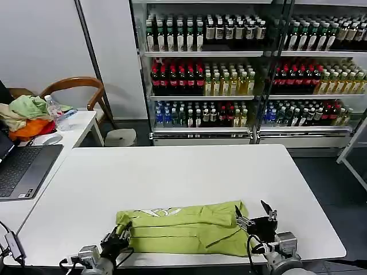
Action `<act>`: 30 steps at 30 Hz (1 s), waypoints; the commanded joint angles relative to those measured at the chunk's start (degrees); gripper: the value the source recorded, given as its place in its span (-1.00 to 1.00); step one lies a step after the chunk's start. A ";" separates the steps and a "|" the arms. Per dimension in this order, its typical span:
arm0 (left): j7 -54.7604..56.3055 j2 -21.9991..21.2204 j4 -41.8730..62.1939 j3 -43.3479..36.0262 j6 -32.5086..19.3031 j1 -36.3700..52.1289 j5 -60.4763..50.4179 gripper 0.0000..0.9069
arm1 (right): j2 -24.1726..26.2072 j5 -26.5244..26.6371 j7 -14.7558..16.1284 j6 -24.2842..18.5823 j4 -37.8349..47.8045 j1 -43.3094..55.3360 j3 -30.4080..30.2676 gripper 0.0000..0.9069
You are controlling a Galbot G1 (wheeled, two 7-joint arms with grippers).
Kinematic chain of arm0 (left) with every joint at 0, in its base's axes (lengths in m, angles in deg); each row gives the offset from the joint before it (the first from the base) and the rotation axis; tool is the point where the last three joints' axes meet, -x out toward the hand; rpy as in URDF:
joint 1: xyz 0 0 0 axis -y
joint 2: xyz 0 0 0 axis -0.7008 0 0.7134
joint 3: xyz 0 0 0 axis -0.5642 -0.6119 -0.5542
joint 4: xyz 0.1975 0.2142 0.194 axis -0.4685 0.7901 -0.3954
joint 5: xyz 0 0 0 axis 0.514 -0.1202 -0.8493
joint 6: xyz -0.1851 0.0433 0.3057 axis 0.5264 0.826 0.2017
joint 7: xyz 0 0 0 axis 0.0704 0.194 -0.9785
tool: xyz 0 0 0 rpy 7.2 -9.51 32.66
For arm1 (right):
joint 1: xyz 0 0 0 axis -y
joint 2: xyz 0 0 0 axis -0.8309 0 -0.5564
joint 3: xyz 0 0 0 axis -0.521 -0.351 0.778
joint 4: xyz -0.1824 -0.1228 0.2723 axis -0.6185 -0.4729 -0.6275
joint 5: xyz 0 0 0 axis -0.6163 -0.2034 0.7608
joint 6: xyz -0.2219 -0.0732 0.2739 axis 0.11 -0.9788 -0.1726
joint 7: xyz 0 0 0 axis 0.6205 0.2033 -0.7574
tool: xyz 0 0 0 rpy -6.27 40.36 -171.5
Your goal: Fold and organize the clothes.
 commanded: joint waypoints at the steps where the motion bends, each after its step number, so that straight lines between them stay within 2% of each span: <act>1: -2.35 -0.20 1.29 1.51 0.06 0.50 -3.24 -0.91 | 0.22 -0.23 -0.26 -0.01 -0.12 -0.25 0.91 1.00; 5: -2.47 0.32 1.13 5.97 2.98 0.68 -5.35 -0.96 | 0.44 -0.24 -0.31 0.00 -0.01 -0.05 1.11 1.00; 13: -6.51 2.44 1.57 24.36 8.02 -1.03 -7.52 -0.96 | 0.23 -1.00 -0.14 -0.78 1.27 0.72 1.07 1.00; 20: -9.62 5.09 3.83 35.27 10.83 -2.36 -9.76 -0.93 | 0.00 -1.46 0.07 -1.30 1.85 1.43 0.64 1.00; 24: -10.54 6.57 1.27 36.17 11.63 -3.34 -11.01 -0.93 | 0.00 -1.46 0.11 -1.33 1.57 1.77 0.52 1.00; 26: -10.47 6.28 -1.83 34.53 12.36 -3.35 -7.99 -0.93 | 0.01 -1.47 0.09 -1.36 1.49 1.62 0.62 1.00; 30: -12.49 2.82 -8.22 27.99 15.17 -3.45 -8.62 -0.91 | 0.11 -1.84 0.09 -1.52 1.40 0.71 1.07 1.00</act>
